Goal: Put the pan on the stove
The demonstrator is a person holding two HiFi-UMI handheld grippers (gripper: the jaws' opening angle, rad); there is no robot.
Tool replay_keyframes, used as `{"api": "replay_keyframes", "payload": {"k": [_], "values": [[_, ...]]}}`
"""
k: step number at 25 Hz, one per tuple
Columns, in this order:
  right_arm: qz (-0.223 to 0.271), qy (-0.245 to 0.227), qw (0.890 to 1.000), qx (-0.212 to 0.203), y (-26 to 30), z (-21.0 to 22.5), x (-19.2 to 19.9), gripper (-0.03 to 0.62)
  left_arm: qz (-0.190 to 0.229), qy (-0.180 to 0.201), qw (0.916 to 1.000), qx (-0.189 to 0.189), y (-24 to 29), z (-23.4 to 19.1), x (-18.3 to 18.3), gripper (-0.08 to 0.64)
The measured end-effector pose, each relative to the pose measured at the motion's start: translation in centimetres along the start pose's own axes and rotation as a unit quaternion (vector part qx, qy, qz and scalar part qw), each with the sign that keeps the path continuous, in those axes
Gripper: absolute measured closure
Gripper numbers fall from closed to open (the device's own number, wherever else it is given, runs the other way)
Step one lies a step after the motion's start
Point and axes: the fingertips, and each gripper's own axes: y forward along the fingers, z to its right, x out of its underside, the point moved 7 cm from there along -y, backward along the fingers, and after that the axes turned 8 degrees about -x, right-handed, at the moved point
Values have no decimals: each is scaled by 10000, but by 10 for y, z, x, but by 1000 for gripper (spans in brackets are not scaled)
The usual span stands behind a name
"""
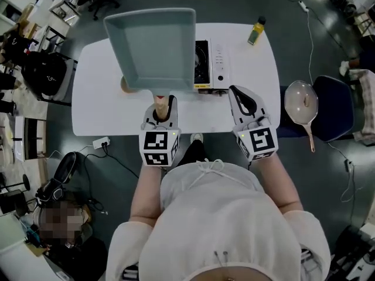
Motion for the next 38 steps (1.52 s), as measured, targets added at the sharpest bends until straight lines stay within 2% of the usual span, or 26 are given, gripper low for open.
{"api": "replay_keyframes", "payload": {"k": [3, 6, 12, 18, 25, 31, 36, 38], "values": [[-147, 69, 9999, 56, 24, 9, 6, 586, -418, -156, 9989, 122, 31, -8, 9, 541], [-342, 156, 9993, 80, 41, 14, 17, 585, -1052, -346, 9936, 211, 57, -10, 27, 540], [-588, 214, 9980, 37, 73, 26, 36, 584, -1993, -917, 9746, 450, 101, -17, 63, 540], [-877, 404, 9953, 37, 92, 34, 58, 584, -2774, -1092, 9519, 712, 124, -12, 89, 540], [-1086, 608, 9922, 116, 107, 48, 75, 584, -3343, -1178, 9316, 805, 148, -9, 102, 540], [-1181, 717, 9903, 159, 116, 55, 84, 584, -3716, -1106, 9186, 768, 158, -13, 107, 538], [-1224, 715, 9898, 151, 120, 54, 85, 584, -4114, -1117, 9001, 897, 162, -6, 117, 538], [-1239, 714, 9896, 151, 121, 53, 85, 584, -4195, -1030, 8977, 867, 162, -5, 118, 538]]}}
